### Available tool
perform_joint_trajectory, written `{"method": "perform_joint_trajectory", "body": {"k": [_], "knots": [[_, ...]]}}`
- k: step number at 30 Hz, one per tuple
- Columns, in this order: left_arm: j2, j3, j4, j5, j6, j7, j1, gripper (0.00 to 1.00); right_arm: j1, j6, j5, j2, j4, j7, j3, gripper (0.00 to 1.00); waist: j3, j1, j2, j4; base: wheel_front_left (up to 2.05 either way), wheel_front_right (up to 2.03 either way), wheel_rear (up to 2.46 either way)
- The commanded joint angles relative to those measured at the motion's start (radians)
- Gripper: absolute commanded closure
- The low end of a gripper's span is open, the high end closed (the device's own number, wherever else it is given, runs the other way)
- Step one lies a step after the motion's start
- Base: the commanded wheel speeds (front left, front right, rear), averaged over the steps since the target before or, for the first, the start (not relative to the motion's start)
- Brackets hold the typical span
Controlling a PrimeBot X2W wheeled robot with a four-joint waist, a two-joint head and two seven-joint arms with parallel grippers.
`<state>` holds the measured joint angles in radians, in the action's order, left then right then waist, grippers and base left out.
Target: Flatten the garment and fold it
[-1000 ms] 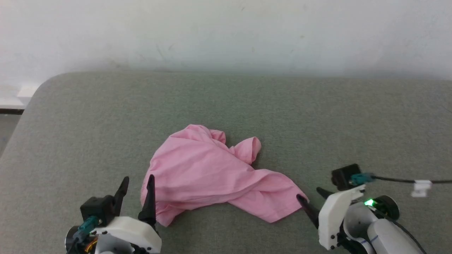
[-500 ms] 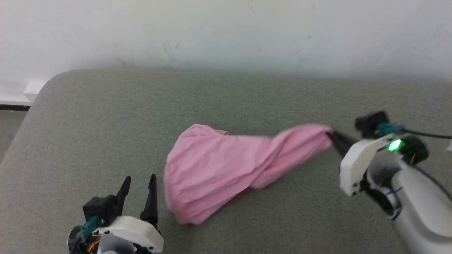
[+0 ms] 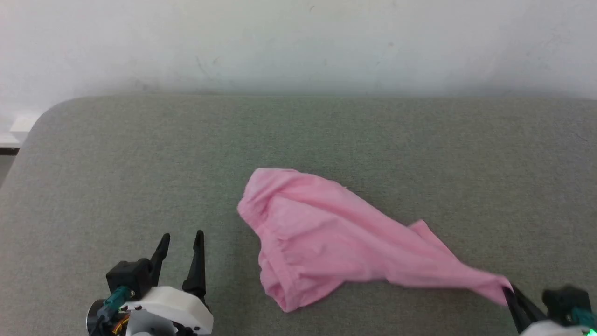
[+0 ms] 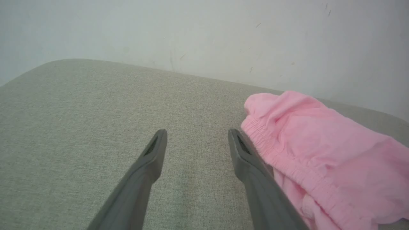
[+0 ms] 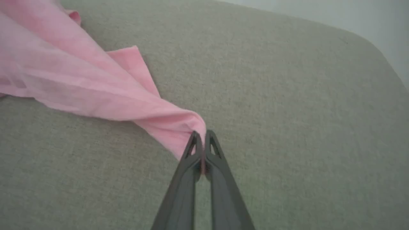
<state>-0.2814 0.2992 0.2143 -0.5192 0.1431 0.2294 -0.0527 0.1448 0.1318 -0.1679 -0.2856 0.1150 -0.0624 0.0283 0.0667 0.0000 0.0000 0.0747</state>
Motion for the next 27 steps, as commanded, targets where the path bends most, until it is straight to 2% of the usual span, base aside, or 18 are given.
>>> {"method": "perform_joint_trajectory", "body": {"k": [1, 6, 7, 9, 16, 21, 24, 27], "knots": [[-0.006, -0.004, 0.001, -0.009, 0.005, 0.004, 0.005, 0.0, 0.036, -0.001, 0.004, 0.026, -0.001, -0.004, -0.047, 1.0, -0.002, 0.0, 0.0, -0.017, 0.0, 0.0, 0.0], [-0.02, -0.002, 0.004, -0.008, 0.009, -0.008, 0.009, 0.0, 0.076, -0.001, 0.007, 0.086, 0.017, 0.029, -0.132, 1.0, -0.02, 0.0, 0.0, -0.038, 0.0, 0.0, 0.0], [-0.022, -0.001, 0.003, -0.006, 0.009, -0.011, 0.009, 0.0, 0.074, -0.001, 0.005, 0.097, 0.02, 0.031, -0.134, 0.71, -0.024, 0.0, 0.0, -0.04, 0.0, 0.0, 0.0], [-0.027, 0.003, 0.0, -0.004, 0.01, -0.015, 0.009, 0.0, 0.067, -0.001, -0.001, 0.12, 0.006, 0.042, -0.124, 0.0, -0.03, 0.0, 0.0, -0.04, 0.0, 0.0, 0.0], [-0.032, 0.011, -0.025, 0.006, 0.027, -0.014, 0.033, 0.0, 0.064, -0.001, -0.067, 0.177, -0.091, 0.101, -0.106, 0.0, -0.063, 0.0, 0.0, -0.032, 0.0, 0.0, 0.0], [-0.032, 0.026, -0.082, 0.023, 0.048, -0.018, 0.059, 0.0, 0.072, -0.001, 0.004, 0.195, -0.169, 0.08, -0.119, 0.0, -0.082, 0.0, 0.0, -0.024, 0.0, 0.0, 0.0], [-0.036, 0.059, -0.125, 0.031, 0.048, -0.071, 0.065, 0.0, 0.079, -0.001, 0.024, 0.211, -0.22, 0.064, -0.111, 0.0, -0.09, 0.0, 0.0, -0.02, 0.0, 0.0, 0.0], [-0.044, 0.123, -0.172, 0.041, 0.022, -0.17, 0.052, 0.0, 0.091, -0.001, 0.034, 0.223, -0.266, 0.042, -0.103, 0.0, -0.093, 0.0, 0.0, -0.017, 0.0, 0.0, 0.0]]}}
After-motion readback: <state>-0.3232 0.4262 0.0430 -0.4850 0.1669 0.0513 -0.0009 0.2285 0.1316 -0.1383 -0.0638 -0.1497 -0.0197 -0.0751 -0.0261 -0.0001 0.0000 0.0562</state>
